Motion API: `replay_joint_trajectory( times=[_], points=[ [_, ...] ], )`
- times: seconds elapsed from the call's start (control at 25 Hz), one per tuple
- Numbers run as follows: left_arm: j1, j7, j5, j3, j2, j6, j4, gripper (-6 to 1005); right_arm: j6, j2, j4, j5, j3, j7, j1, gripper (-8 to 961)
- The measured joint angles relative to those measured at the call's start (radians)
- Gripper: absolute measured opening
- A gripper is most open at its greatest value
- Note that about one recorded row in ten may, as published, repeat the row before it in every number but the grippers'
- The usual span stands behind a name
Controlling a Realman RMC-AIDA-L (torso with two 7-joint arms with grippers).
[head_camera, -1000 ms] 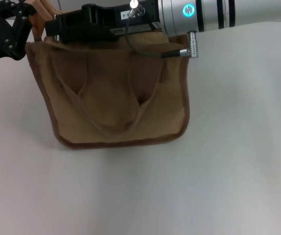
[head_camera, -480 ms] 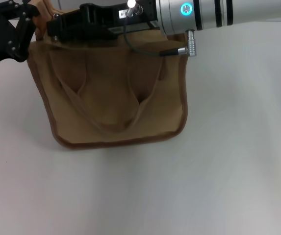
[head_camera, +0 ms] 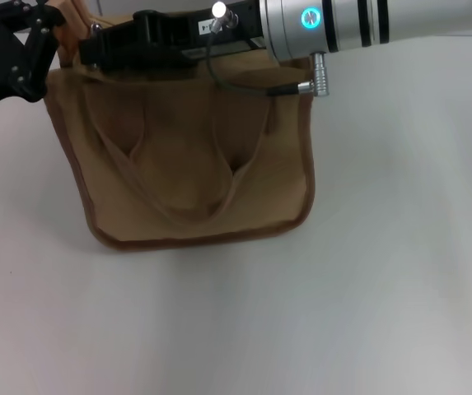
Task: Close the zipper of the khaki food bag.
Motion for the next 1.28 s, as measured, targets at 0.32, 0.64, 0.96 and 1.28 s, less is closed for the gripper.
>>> replay_joint_trajectory(
  times=[0.32,0.64,0.96,1.28],
  points=[
    [-0.005,-0.003,0.0,0.005,0.0,0.004,0.0,96,0.01,-0.001,-0.02,-0.002,-0.001,0.0,0.001,403],
    [-0.006,-0.003,-0.002,0.006,0.0,0.005,0.0,99,0.012,-0.001,-0.02,-0.004,-0.001,0.005,0.007,253],
    [-0.005,-0.003,-0.002,0.007,0.0,-0.003,0.0,102,0.014,-0.002,-0.022,0.002,-0.001,0.008,0.002,212],
    [-0.004,-0.012,-0.003,0.004,0.0,-0.01,0.0,105,0.006,-0.001,-0.022,0.004,-0.009,0.002,0.003,231]
  ],
)
